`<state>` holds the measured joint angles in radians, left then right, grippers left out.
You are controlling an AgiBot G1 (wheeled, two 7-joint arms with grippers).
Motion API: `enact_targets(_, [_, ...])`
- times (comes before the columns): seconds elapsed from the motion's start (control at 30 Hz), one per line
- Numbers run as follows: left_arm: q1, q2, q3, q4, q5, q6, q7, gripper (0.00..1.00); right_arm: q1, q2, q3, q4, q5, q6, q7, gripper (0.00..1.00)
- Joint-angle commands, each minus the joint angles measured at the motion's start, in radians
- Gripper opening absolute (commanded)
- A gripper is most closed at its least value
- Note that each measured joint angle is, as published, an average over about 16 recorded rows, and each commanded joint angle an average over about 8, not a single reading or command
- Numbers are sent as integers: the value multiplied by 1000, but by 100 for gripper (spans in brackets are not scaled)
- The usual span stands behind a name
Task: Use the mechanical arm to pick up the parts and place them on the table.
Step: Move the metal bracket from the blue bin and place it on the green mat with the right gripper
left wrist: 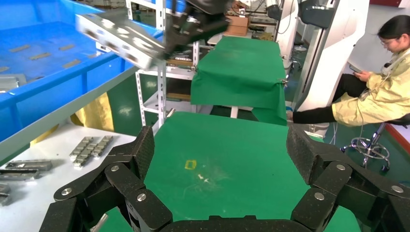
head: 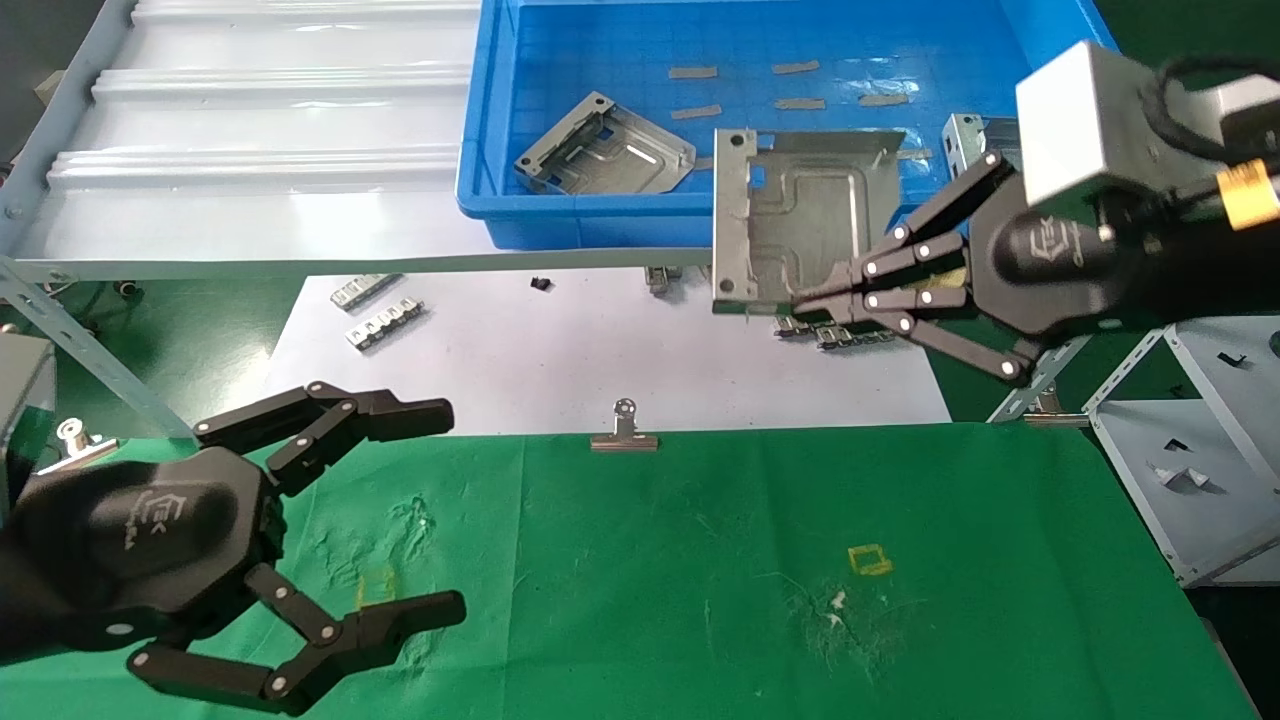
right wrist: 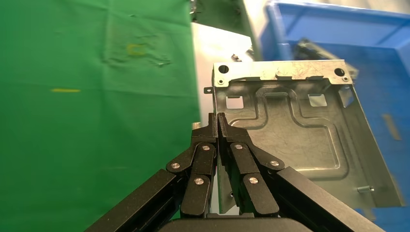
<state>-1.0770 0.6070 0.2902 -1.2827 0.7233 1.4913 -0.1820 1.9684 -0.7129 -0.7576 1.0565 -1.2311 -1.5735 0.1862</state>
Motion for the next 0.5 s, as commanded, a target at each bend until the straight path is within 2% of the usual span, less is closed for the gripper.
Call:
enact_targets(0.03, [0,0,0,0,0,0,0,100,-22,44,-4,79,30,3,20,0])
enact_targets(0.27, [0,0,1,0,0,0,0,100,-117,108,-57,149,48,7,14,0])
enact_targets(0.5, [0,0,1,0,-1,0,0,100,-178,98,-147,122,-62,16,-47,0])
